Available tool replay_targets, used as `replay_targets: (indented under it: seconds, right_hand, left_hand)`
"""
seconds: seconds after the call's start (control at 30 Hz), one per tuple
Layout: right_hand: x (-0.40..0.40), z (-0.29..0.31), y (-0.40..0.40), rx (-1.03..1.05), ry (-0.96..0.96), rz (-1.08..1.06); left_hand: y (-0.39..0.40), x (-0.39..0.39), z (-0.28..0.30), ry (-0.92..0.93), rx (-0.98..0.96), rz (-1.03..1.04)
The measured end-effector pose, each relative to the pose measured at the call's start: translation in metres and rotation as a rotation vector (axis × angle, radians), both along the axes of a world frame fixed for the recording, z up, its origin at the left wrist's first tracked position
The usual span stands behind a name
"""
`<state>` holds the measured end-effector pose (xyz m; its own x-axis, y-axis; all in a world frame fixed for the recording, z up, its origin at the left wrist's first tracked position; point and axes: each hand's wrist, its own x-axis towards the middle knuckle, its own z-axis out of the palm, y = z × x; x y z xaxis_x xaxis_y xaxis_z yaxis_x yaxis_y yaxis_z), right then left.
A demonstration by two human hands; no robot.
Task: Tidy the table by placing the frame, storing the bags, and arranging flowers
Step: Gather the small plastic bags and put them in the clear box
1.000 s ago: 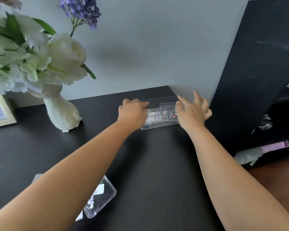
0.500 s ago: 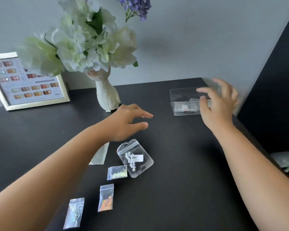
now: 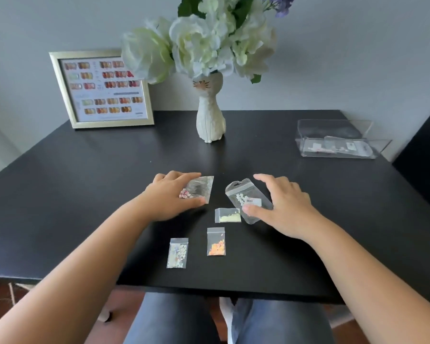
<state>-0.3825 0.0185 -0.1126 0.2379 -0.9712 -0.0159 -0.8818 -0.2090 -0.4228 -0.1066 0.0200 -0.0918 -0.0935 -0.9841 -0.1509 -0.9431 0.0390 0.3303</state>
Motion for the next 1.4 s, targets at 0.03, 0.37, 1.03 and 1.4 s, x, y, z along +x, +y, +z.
replay_targets:
  seconds: [0.03,0.37,1.03,1.4]
  right_hand:
    - [0.004,-0.001,0.004,-0.007,0.027,0.004]
    - [0.004,0.013,0.012,0.084,-0.197,-0.104]
    - [-0.082,0.003,-0.007,0.012,-0.787,-0.348]
    - [-0.160,0.042,-0.039,-0.096,-0.588,-0.437]
  left_hand:
    - [0.000,0.000,-0.003,-0.016,-0.028,0.008]
    - [-0.005,-0.002,-0.010,0.257,-0.109,0.069]
    - [-0.049,-0.033,0.004,0.302,0.160,0.033]
    - [-0.066,-0.077,0.001,0.551,-0.071,0.042]
